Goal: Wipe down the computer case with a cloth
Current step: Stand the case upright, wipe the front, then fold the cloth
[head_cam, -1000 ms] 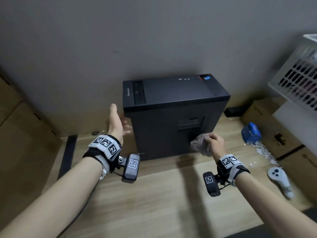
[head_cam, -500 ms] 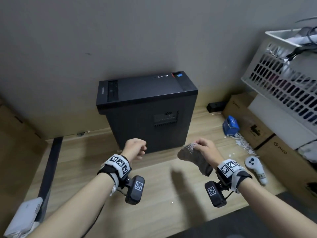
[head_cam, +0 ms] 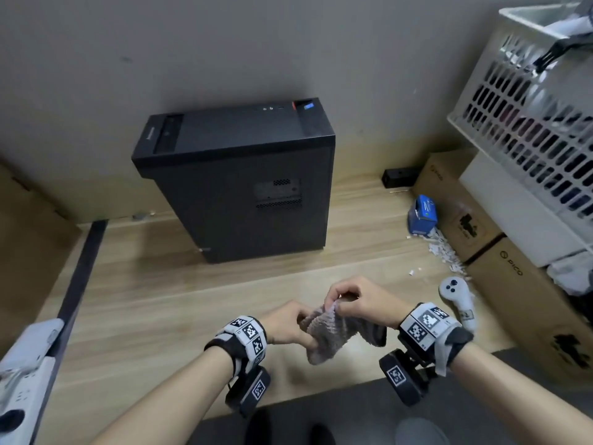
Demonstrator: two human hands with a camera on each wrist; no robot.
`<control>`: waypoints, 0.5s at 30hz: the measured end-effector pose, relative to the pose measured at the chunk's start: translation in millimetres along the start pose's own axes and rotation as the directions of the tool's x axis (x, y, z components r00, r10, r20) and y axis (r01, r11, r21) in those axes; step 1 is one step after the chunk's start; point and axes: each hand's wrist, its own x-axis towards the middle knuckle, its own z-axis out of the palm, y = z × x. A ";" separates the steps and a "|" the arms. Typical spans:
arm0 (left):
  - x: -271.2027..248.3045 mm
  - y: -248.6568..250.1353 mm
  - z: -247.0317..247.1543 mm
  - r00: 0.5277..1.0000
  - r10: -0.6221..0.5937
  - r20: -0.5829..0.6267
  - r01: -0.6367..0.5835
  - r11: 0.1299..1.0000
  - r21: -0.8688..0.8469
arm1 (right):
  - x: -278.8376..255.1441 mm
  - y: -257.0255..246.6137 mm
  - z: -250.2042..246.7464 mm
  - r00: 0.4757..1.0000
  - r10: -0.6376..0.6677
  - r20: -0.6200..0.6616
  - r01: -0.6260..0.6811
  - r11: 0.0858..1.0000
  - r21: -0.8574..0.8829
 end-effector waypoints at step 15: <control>-51.8 -51.1 -72.2 0.804 -0.048 -0.593 0.164 0.976 0.142 | 88.4 5.3 36.5 0.969 0.016 -0.247 -0.165 0.784 -0.598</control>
